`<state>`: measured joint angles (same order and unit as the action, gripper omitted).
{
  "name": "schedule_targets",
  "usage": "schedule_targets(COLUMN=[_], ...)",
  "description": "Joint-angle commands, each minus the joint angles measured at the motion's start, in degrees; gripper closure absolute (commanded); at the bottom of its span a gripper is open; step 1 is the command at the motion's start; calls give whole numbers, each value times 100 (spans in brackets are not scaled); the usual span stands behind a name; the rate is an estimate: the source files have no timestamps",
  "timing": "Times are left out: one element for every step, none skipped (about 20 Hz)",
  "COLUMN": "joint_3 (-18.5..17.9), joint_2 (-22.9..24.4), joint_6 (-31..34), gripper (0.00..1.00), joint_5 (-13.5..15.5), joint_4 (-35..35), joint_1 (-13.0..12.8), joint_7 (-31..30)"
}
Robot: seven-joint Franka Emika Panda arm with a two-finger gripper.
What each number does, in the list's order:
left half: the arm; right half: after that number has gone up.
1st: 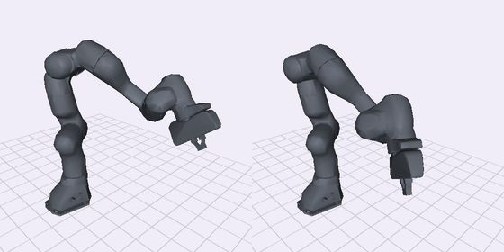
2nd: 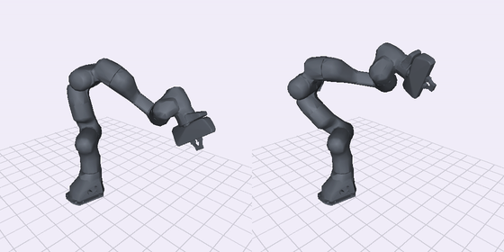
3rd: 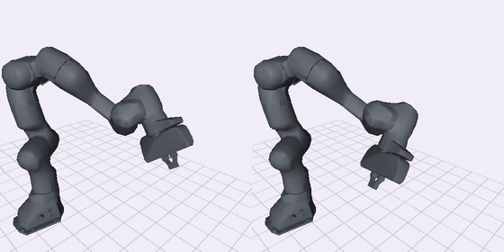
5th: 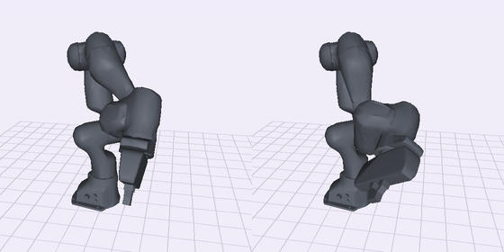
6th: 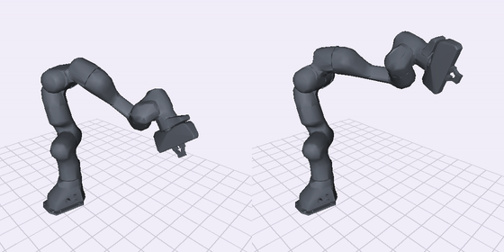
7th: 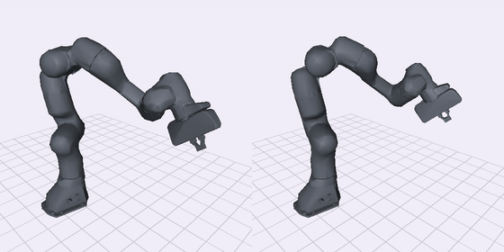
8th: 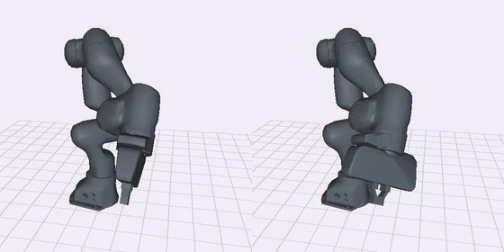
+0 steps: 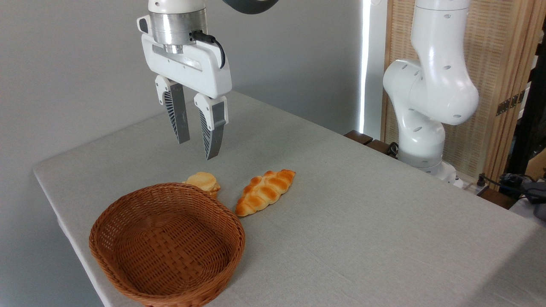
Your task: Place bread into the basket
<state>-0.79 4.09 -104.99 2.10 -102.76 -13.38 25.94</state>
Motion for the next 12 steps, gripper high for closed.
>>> schedule_targets(joint_3=[17, 26, 35, 44, 165, 210, 245, 255, 255, 255, 255, 255], joint_2=[74, 65, 56, 39, 13, 12, 4, 4, 4, 4, 12, 12], joint_6=[102, 102, 102, 102, 102, 102, 102, 84, 67, 58, 40, 14], gripper=[0, 0, 0, 0, 0, 0, 0, 0, 0, 0, 0, 0], joint_5=[-105, -105, -105, -96, -78, -87, -70, -61, -61, -61, -61, -61], joint_4=[-7, -7, -7, -7, -7, -16, -25, -59, -77, -121, -191, -218], joint_1=[-15, -15, -24, -24, -24, -24, -24, -41, -68, -138, -190, -217], joint_7=[-142, -142, -150, -150, -176, -203, -273, -282, -282, -291, -291, -291])
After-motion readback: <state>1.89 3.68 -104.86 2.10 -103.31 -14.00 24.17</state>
